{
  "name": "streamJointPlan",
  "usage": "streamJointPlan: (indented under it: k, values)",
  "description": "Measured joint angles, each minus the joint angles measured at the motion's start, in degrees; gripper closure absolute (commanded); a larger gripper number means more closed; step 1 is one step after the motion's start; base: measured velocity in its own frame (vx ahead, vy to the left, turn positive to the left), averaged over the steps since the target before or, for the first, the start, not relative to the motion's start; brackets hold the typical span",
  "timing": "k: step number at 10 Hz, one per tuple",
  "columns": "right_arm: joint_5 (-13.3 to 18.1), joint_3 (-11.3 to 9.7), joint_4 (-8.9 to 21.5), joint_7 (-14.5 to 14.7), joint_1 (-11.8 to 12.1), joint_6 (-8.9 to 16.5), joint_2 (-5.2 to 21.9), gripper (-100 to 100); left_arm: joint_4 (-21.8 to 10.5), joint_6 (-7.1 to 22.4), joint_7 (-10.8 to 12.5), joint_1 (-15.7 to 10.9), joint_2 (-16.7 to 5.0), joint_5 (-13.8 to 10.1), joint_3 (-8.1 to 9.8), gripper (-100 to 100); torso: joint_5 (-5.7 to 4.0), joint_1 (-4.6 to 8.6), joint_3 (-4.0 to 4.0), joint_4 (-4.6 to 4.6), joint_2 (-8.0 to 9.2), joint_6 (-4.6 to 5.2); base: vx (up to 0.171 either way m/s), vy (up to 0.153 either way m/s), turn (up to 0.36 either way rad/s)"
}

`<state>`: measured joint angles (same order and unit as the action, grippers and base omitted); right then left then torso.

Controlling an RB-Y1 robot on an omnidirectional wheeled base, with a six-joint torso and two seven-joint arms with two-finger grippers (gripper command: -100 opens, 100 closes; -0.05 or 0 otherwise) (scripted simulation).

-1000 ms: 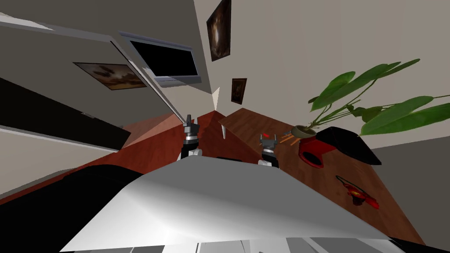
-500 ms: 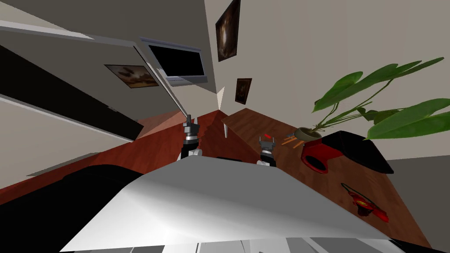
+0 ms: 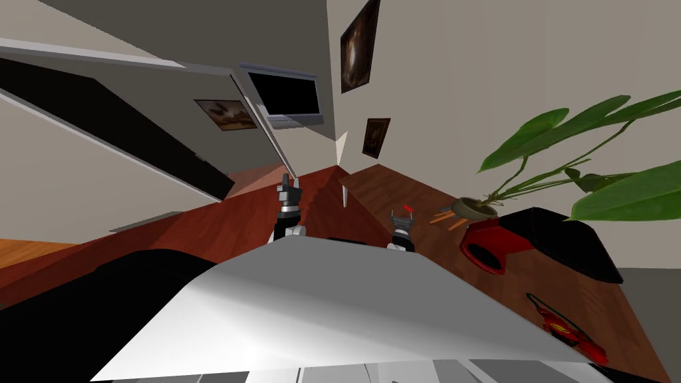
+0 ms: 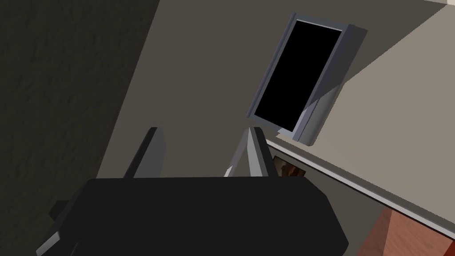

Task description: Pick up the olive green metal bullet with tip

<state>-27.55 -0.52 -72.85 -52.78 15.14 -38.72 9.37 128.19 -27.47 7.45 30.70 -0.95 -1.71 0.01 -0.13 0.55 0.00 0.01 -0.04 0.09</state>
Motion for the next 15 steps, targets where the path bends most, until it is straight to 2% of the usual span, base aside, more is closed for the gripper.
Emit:
streamJointPlan:
  k: [5, 10, 13, 15]
  values:
    - [-4.2, -1.0, 8.4, -4.1, -3.3, -0.9, -0.4, -100, 0.0, 0.0, 0.0, 0.0, 0.0, 0.0, 0.0, 0, 0.01, -0.04, -0.05, -0.02, -0.08, -0.03, -0.044, -0.061, 0.122]
    - [-7.7, -2.1, 15.0, -7.7, -5.8, -1.8, -0.5, -100, 0.0, 0.0, 0.0, 0.0, 0.0, 0.0, 0.0, 0, 0.01, -0.07, -0.11, -0.04, -0.19, 0.01, -0.029, -0.062, 0.108]
    - [-11.1, -3.2, 20.7, -10.5, -8.7, -2.5, -1.0, -100, 0.0, 0.0, 0.0, 0.0, 0.0, 0.0, 0.0, 0, -0.01, 0.08, -0.08, -0.03, -0.13, -0.01, -0.041, -0.09, 0.142]
    - [-12.6, -3.6, 22.9, -11.3, -9.4, -2.4, -1.3, -100, 0.0, 0.0, 0.0, 0.0, 0.0, 0.0, 0.0, 0, 0.01, -0.03, -0.13, -0.05, -0.23, 0.0, -0.02, -0.071, 0.09]
